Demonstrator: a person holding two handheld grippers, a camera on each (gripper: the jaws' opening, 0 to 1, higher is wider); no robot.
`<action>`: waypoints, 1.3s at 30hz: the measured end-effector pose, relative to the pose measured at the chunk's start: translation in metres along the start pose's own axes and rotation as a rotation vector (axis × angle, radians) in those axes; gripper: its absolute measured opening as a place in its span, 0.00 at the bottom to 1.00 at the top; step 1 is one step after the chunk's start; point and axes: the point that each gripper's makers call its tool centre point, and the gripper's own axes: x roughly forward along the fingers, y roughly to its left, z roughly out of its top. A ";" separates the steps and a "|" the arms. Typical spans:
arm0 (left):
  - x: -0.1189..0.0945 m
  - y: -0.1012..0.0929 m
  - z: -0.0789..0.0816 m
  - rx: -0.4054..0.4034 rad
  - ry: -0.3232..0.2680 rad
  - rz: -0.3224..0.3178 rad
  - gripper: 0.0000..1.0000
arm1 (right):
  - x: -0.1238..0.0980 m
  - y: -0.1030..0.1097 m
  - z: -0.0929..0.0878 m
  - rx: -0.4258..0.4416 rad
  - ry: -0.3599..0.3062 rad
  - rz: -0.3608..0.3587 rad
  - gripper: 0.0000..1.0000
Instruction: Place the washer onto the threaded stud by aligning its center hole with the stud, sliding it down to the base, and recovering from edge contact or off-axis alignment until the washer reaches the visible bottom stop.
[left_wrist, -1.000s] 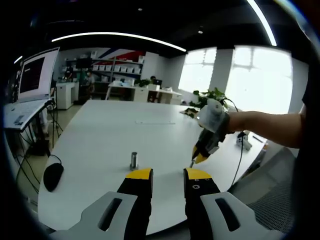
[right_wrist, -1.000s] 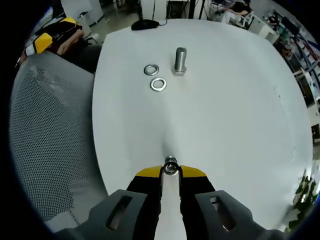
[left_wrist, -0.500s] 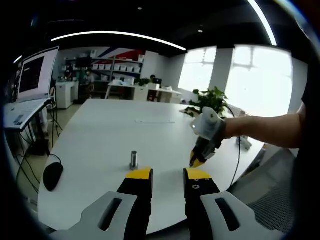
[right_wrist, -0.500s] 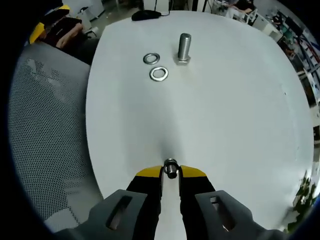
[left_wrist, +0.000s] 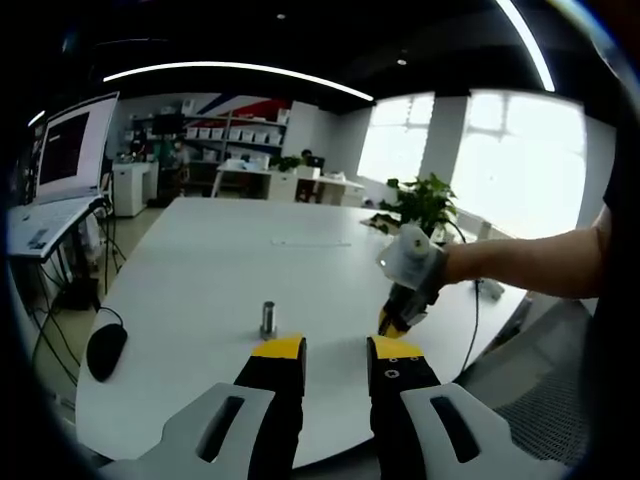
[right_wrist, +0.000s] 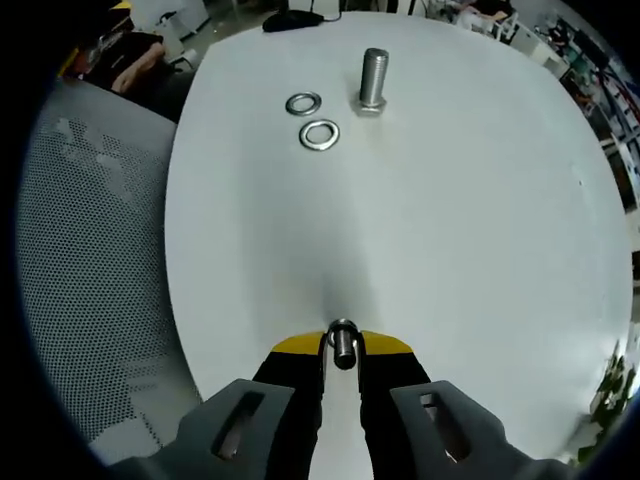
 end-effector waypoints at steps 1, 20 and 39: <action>0.000 0.000 0.000 0.000 0.000 0.000 0.22 | 0.001 0.002 -0.001 0.005 0.005 0.012 0.14; 0.000 0.000 -0.001 0.000 0.003 0.002 0.22 | -0.016 0.000 0.002 0.073 -0.081 -0.009 0.15; 0.000 0.002 0.000 -0.001 -0.003 0.003 0.22 | -0.019 -0.007 0.004 0.091 -0.100 -0.007 0.09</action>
